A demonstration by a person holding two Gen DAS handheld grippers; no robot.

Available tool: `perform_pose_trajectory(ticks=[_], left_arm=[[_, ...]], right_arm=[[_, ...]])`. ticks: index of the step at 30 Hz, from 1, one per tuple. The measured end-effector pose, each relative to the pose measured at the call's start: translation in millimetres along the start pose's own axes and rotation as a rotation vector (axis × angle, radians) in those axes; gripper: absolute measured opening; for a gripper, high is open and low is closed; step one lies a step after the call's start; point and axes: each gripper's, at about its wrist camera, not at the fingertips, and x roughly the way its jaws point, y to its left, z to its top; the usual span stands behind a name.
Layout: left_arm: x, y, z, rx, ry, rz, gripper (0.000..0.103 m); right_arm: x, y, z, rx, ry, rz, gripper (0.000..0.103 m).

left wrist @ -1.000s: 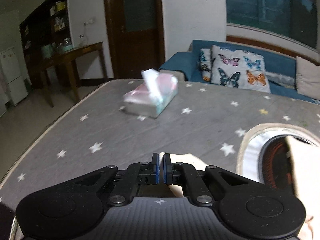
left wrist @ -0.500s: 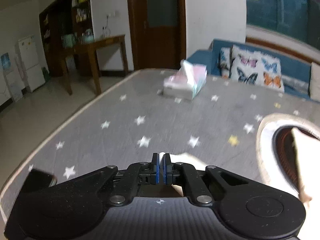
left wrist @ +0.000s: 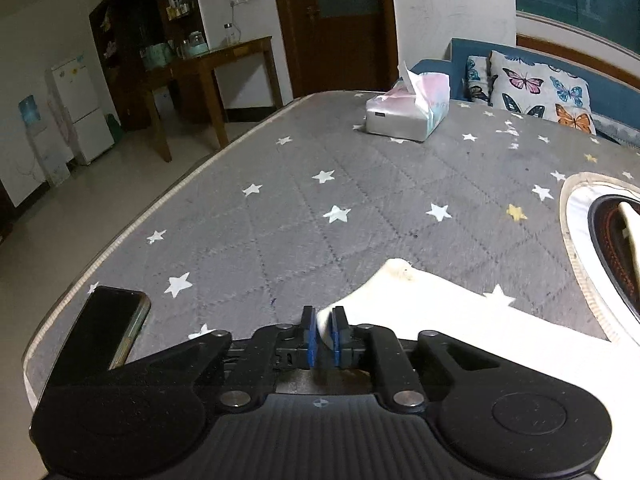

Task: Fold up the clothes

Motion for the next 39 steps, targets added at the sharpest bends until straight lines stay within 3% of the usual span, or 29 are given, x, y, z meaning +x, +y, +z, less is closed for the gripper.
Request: perform_pose_trajectory(ticks=[1,3,5,6,11,16,21,26,32,35,39], left_arm=[[-0.4,0.9,0.7,-0.001,-0.001,0.002,0.014],[-1.9,2.0,3.5,-0.001,-0.007,0.014,0.015],[-11.5,-5.5,2.2,0.022,-0.019,-0.027,0.029],[-16.4,-9.3,1.6,0.034,-0.025,-0.048,0.031],[-40.9,-28.6,-1.8,0.094,-0.056,-0.155,0.031],[-65.4,-48.0,-5.2,0.153,-0.086,-0.262,0.031],[-83.3,-81.9,-12.7,0.227,-0.093,-0.397,0.031],[-84.6,-126.4,-21.2,0.283,-0.071,-0.496,0.031],[-67.6,-165.5,-24.1,0.313,-0.044,-0.523,0.031],[-51.3,-169.6,-25.6,0.317,-0.014,-0.489,0.033],[-50.5,-161.9,-22.8,0.294,-0.016,-0.504,0.036]], right_arm=[[-4.2,-0.1,0.3,0.005,-0.009,0.005,0.042],[-13.7,-1.7,-0.2,0.016,-0.025,0.007,0.043],[-24.4,-4.9,-2.0,0.030,-0.038,0.002,0.045],[-28.7,-8.1,-4.5,0.042,-0.039,-0.010,0.047],[-32.6,-23.7,-20.9,0.102,-0.001,-0.054,0.049],[-23.2,-19.3,-33.2,0.114,0.048,-0.022,0.053],[-40.0,-21.1,-32.6,0.129,0.009,-0.020,0.053],[-45.0,-38.6,-36.8,0.199,-0.006,-0.080,0.053],[-38.2,-43.6,-48.4,0.231,0.032,-0.072,0.053],[-38.1,-43.6,-51.7,0.236,0.037,-0.065,0.053],[-42.0,-45.1,-52.2,0.234,0.033,-0.052,0.053]])
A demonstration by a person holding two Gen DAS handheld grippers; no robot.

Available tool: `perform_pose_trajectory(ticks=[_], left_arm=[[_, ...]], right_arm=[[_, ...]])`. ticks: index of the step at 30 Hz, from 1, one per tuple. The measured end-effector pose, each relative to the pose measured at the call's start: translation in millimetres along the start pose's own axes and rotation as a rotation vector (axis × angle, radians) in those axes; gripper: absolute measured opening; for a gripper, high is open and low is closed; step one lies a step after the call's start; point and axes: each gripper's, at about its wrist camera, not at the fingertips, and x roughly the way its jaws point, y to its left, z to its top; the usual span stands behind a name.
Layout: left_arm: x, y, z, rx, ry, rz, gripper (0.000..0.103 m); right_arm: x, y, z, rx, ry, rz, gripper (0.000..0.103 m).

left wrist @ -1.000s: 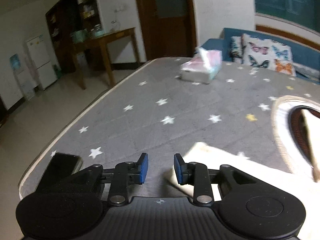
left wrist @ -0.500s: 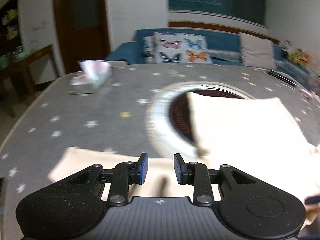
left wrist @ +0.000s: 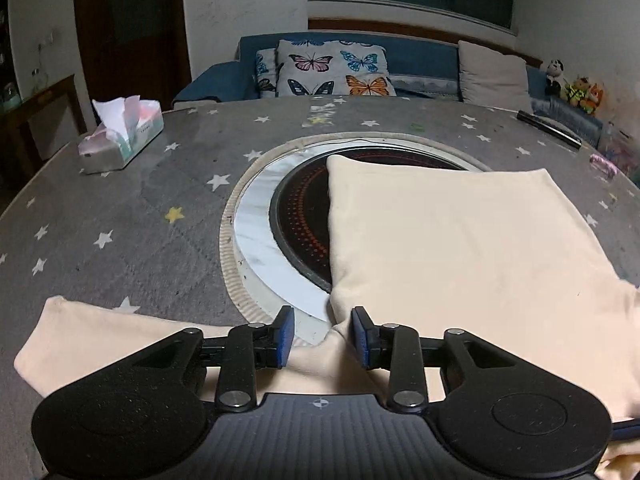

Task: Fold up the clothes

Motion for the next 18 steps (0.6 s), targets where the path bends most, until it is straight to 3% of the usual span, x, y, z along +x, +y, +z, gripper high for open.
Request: perform_pose_trajectory(ticks=[4,12,18], left_arm=[[-2.7,1.0,4.3,0.000,-0.012,0.007,0.037],[5.4,1.9,4.3,-0.003,0.007,0.030,0.039],[5.9,-0.5,3.3,0.016,0.001,0.040,0.039]], right_arm=[[-6.7,-4.5,4.9,0.007,-0.032,0.001,0.053],[-3.6,-55.4,7.9,0.152,-0.073,-0.140,0.053],[-8.3,-85.8,-1.8,0.251,-0.073,-0.200,0.053]])
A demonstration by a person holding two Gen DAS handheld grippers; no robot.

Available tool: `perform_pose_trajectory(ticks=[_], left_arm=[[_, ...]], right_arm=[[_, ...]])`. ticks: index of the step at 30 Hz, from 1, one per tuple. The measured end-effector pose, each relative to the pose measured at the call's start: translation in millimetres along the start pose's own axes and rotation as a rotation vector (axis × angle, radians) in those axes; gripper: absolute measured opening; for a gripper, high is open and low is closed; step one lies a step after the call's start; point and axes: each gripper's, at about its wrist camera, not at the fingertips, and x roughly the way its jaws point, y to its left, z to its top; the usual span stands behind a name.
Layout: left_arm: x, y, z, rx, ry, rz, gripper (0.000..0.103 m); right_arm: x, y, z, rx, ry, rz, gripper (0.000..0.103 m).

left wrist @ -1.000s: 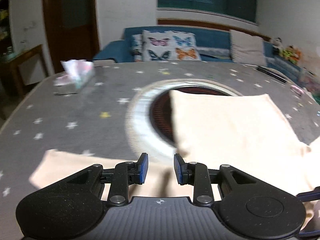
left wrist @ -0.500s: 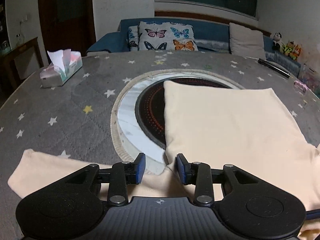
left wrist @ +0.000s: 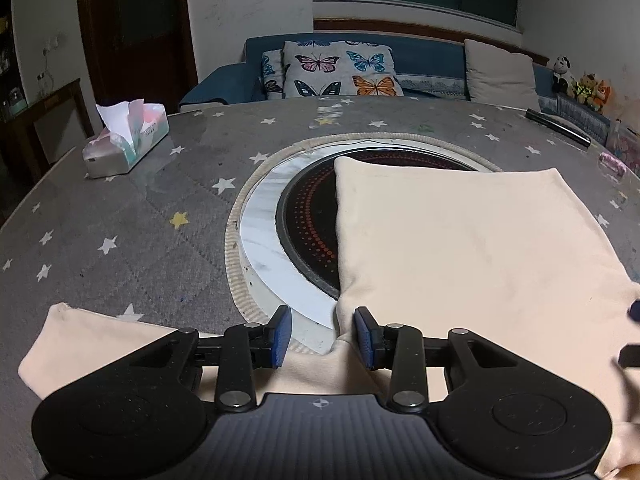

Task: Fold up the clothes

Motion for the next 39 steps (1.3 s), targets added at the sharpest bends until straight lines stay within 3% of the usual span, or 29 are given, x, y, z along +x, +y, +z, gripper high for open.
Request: perform_pose_trajectory(ticks=[8,15,36,39], left_arm=[[0.7,-1.6,-0.2,0.010,0.000,0.006,0.039],[2.1,-0.6,1.5,0.012,0.005,0.007,0.042],[7.5,1.5,5.8,0.024,0.011,0.008,0.045],[8.2,1.5,6.6,0.023,0.012,0.008,0.046]], right_arm=[[-0.4,-17.9,9.5,0.044,-0.031,-0.032,0.054],[18.7,-38.8,14.3,0.095,-0.001,-0.054,0.053],[101.9,-116.5,91.7,0.111,-0.023,-0.115,0.052],[92.6,-118.8,94.8,0.102,-0.030,-0.128,0.052]])
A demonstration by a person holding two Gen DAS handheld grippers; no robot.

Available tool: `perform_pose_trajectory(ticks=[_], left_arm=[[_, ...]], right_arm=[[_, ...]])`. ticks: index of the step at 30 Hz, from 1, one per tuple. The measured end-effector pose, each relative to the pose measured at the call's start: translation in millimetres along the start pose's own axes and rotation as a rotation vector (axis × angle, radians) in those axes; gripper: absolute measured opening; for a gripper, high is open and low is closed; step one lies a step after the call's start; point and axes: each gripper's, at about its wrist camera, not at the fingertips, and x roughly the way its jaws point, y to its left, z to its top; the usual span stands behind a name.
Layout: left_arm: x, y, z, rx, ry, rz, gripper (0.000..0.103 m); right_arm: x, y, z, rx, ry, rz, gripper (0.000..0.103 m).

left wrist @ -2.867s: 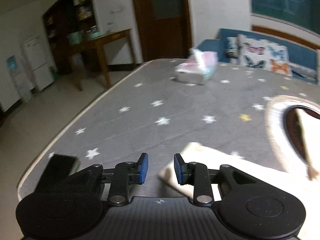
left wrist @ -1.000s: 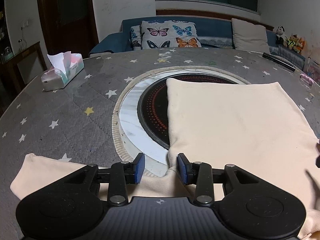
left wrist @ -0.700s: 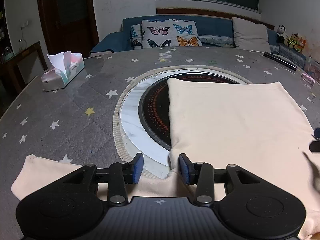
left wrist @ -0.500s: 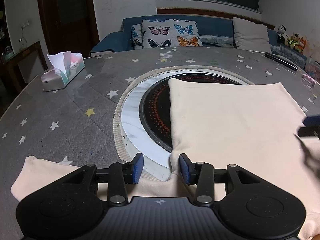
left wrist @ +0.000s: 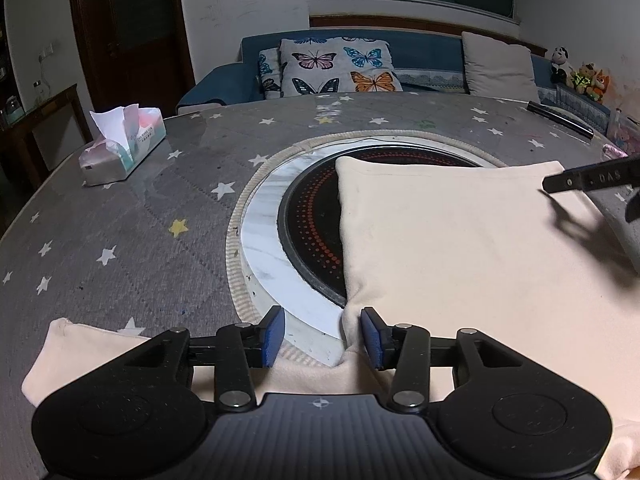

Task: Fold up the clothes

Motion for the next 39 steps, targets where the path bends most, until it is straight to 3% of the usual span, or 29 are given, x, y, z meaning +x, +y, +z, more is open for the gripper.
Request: perform_pose_trajectory(ticks=[6,10,18,24,29,34,39], left_arm=[[-1.4,-1.6,1.6,0.001,0.002,0.009,0.049],[-11.4,-5.3,1.0,0.005,-0.020,0.002,0.050],[-35.9,-37.3,-7.1,0.064,-0.051,-0.073,0.054],[-46.9,-78.3,-16.3,0.136,-0.047,-0.156,0.055],[-52.7,-106.6,-22.5,0.188,-0.047,-0.198,0.056],[-56.0,-123.4,-25.7,0.218,-0.044,-0.216,0.058],[-57.9,-132.6,-30.7,0.245,-0.040,-0.218,0.059]], right_arm=[[-18.1,-6.3,7.3,-0.017,-0.017,-0.026,0.052],[-61.9,-17.2,-9.3,-0.013,-0.037,-0.077,0.052],[-141.9,-38.6,-87.2,0.072,-0.032,-0.217,0.052],[-177.9,-47.8,-134.6,0.160,-0.060,-0.297,0.052],[-182.9,-57.9,-151.5,0.229,-0.068,-0.291,0.051],[-164.0,-52.0,-159.2,0.185,-0.033,-0.278,0.050],[-162.3,-56.4,-162.6,0.201,-0.060,-0.375,0.050]])
